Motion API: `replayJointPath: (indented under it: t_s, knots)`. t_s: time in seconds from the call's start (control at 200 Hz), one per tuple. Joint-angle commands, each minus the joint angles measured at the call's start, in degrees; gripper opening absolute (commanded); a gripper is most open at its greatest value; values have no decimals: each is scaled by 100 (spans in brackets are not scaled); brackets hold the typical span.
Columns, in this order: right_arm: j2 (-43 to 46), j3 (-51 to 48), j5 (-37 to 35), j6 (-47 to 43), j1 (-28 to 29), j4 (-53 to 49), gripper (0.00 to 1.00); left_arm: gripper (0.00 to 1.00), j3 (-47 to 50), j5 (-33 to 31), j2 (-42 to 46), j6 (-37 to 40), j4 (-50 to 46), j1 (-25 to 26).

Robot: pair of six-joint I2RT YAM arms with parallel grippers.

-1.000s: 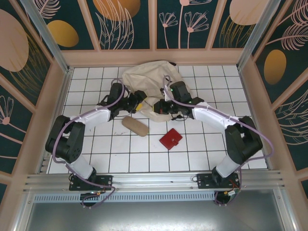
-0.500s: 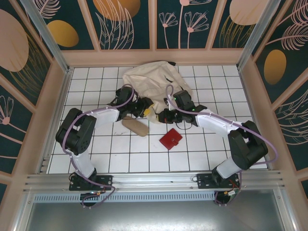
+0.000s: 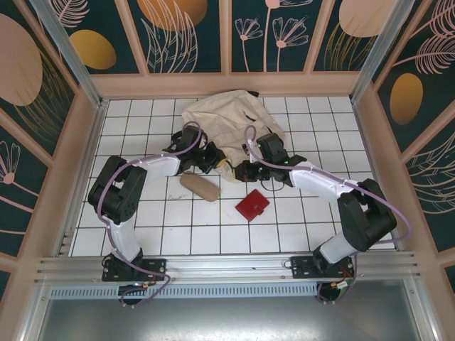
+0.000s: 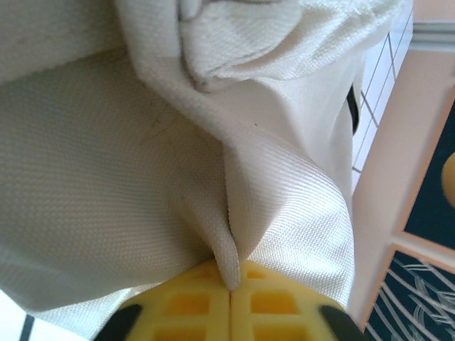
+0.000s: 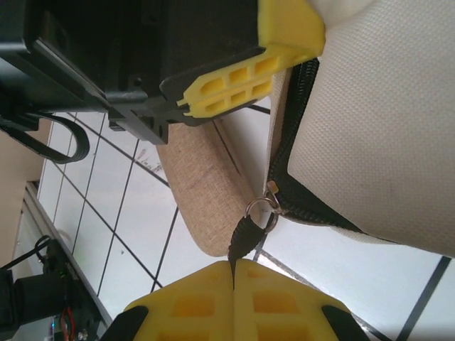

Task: Pack books, pencil case, and school supplies into a backpack

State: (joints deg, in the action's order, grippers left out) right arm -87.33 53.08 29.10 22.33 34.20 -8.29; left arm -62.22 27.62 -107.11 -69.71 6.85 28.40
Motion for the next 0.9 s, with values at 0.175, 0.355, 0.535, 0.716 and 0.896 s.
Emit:
replayJointPath:
  t_s: [0.175,0.355,0.535,0.716,0.896]
  knots:
    - [443,185,-2003,-430,-132,-1240,0,0,-167,-879,283,561,-655,-244]
    - [558,396,-2609,-471,-150,-1564,0,0,-12,-1128,523,699,-737,-504]
    - [603,447,-3361,-387,-235,-1744,0,0,-1,-1423,666,840,-871,-723]
    - [621,605,-3588,-413,-457,-1763,0,0,-10,-1643,830,993,-983,-884]
    - [594,736,-2783,-551,-458,-1495,0,0,49,-1273,854,1000,-695,-916]
